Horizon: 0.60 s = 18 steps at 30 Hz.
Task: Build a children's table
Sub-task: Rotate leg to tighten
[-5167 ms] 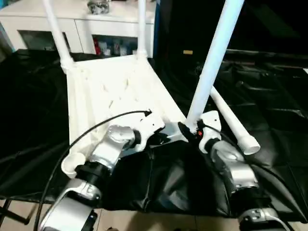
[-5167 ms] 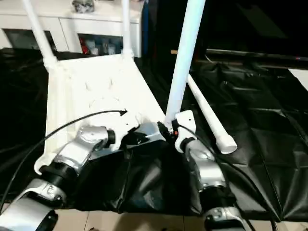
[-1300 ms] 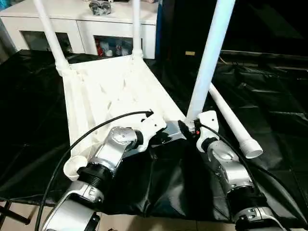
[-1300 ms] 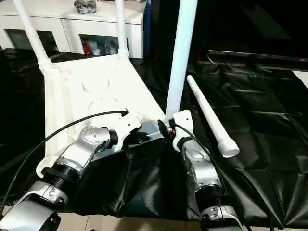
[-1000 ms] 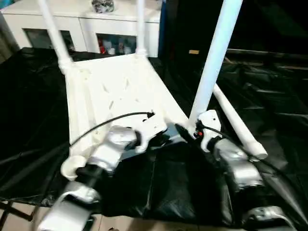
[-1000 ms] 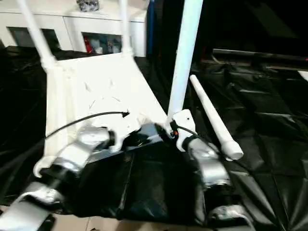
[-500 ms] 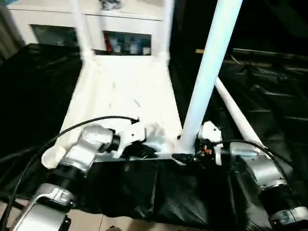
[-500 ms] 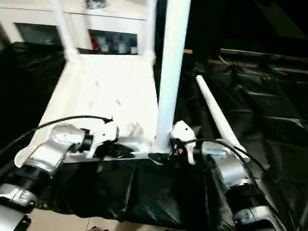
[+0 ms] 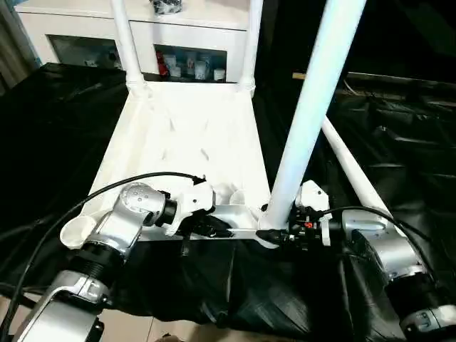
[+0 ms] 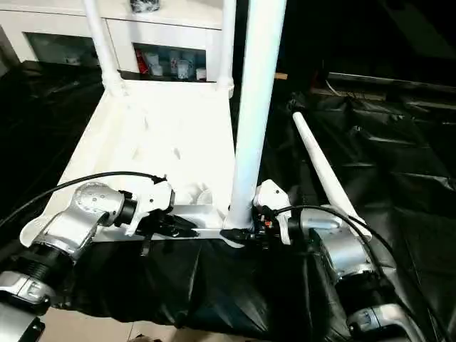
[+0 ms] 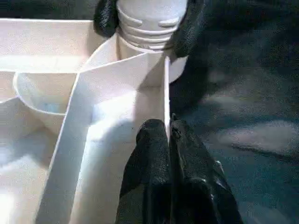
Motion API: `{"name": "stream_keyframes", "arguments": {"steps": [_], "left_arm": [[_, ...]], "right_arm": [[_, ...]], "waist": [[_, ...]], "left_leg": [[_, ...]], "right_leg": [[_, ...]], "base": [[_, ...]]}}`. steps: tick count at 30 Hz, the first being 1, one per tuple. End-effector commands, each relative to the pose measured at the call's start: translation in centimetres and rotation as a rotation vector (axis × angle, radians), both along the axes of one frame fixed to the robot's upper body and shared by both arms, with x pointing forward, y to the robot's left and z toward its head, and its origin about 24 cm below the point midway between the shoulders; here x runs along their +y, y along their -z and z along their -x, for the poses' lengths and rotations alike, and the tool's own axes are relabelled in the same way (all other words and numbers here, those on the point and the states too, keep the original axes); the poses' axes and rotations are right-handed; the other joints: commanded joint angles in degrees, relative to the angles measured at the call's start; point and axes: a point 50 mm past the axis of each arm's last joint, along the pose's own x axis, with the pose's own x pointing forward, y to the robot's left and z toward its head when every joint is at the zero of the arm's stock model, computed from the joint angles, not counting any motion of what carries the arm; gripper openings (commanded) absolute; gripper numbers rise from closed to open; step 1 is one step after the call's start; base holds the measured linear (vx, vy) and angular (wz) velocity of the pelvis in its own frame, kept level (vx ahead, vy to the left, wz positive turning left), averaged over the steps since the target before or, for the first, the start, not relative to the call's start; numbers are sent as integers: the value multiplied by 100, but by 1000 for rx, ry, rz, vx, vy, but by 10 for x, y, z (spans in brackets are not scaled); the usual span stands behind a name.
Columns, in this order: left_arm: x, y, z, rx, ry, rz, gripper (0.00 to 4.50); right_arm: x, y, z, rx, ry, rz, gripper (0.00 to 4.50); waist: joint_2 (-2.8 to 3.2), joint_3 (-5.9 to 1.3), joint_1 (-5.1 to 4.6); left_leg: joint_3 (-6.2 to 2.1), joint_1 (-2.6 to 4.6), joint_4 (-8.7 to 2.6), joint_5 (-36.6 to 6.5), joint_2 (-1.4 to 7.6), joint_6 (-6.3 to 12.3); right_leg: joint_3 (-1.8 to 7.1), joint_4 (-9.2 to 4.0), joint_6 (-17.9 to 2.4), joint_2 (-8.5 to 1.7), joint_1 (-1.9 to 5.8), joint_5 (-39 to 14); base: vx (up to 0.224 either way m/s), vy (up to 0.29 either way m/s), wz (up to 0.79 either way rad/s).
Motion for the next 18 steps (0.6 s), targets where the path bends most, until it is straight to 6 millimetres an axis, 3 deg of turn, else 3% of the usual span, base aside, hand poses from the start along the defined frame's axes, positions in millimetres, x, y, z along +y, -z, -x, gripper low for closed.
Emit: {"name": "stream_keyframes", "arguments": {"steps": [1, 2, 4, 5, 9, 12, 14, 18], "left_arm": [[-25, 4, 2, 13, 10, 28, 0], [-33, 5, 0, 10, -32, 42, 0], [-41, 6, 0, 12, -64, 58, 0], [-55, 8, -3, 3, -133, 72, 0], [-80, 9, -5, -4, -217, 90, 0], [-95, 9, -2, -17, -203, 88, 0], [-95, 9, -2, -30, -188, 78, 0], [-86, 8, -3, -38, -176, 69, 0]], "right_arm": [[6, 10, -3, 7, 117, 16, 273], [8, 14, -6, 8, 209, 13, 272], [11, 18, -9, 14, 293, 7, 272], [17, 24, -11, 23, 419, -4, 272], [36, 29, -11, 32, 568, -26, 272], [49, 24, -15, -40, 592, -21, 272], [49, 21, -18, -64, 597, -30, 342], [41, 16, -19, -78, 551, -26, 375]], "waist": [[-11, -256, -28], [-14, -232, -58], [-20, -237, -98], [-24, -234, -127], [-19, -213, -179], [3, -219, -177], [5, -229, -181], [9, -240, -173]], "left_leg": [[-82, 85, -398, -1666, 161, 141], [-81, 90, -409, -1758, 159, 84], [-111, 78, -422, -1857, 142, 30], [-113, 81, -422, -1905, 142, 13], [-127, 110, -415, -2126, 109, 42], [-137, 106, -420, -2144, 104, 76], [-142, 104, -423, -2197, 98, 108], [-129, 85, -432, -2132, 113, 162]], "right_leg": [[222, -401, -1189, -297, 229, -1848], [229, -439, -1095, -290, 193, -2096], [213, -461, -948, -291, 206, -2399], [216, -480, -894, -288, 190, -2476], [194, -589, -624, -289, 140, -3114], [187, -606, -541, -282, 136, -3142], [181, -612, -519, -282, 131, -3136], [198, -578, -627, -263, 140, -2740]], "base": [[0, 0, 0], [0, 0, 0], [0, 0, 0], [0, 0, 0], [0, 0, 0], [0, 0, 0], [0, 0, 0], [0, 0, 0]]}}
